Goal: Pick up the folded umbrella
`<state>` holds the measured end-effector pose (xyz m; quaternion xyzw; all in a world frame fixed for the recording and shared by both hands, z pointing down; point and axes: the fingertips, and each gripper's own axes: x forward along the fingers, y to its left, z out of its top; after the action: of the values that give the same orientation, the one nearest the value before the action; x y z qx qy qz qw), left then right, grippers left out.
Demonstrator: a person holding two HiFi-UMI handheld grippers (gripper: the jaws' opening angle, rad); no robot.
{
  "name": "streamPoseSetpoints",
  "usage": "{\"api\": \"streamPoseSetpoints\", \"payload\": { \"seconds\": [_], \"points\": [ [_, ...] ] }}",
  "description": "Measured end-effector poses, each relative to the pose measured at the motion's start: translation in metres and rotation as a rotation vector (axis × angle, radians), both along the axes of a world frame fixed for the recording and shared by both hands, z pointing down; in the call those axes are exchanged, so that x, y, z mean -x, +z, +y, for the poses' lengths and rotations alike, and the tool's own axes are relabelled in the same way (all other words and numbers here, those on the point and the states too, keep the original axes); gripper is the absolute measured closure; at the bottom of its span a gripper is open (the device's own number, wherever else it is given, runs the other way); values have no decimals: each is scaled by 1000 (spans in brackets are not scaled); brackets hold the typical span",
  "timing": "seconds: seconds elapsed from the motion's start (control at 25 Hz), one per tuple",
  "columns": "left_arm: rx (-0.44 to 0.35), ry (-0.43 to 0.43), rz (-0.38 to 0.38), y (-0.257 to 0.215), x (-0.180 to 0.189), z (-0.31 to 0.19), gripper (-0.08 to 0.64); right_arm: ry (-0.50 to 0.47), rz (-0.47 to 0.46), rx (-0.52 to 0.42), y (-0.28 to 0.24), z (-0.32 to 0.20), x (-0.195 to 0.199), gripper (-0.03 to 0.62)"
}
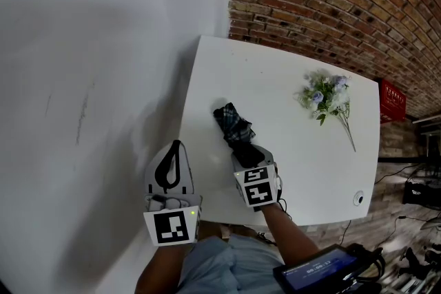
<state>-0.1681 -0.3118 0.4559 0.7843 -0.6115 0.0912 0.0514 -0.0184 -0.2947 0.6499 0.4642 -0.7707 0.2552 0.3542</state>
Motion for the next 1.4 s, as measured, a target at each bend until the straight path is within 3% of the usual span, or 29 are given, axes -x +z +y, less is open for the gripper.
{"api": "streamPoseSetpoints", "payload": {
  "seconds": [0.84,1.4],
  "points": [
    [-16,-7,-17,-12,-4,-3,552,-21,-35,-27,-8,-10,7,405],
    [-44,-15,-26,-27,-6,3,552,-19,-84,-122,-47,-22,8,405]
  ]
}}
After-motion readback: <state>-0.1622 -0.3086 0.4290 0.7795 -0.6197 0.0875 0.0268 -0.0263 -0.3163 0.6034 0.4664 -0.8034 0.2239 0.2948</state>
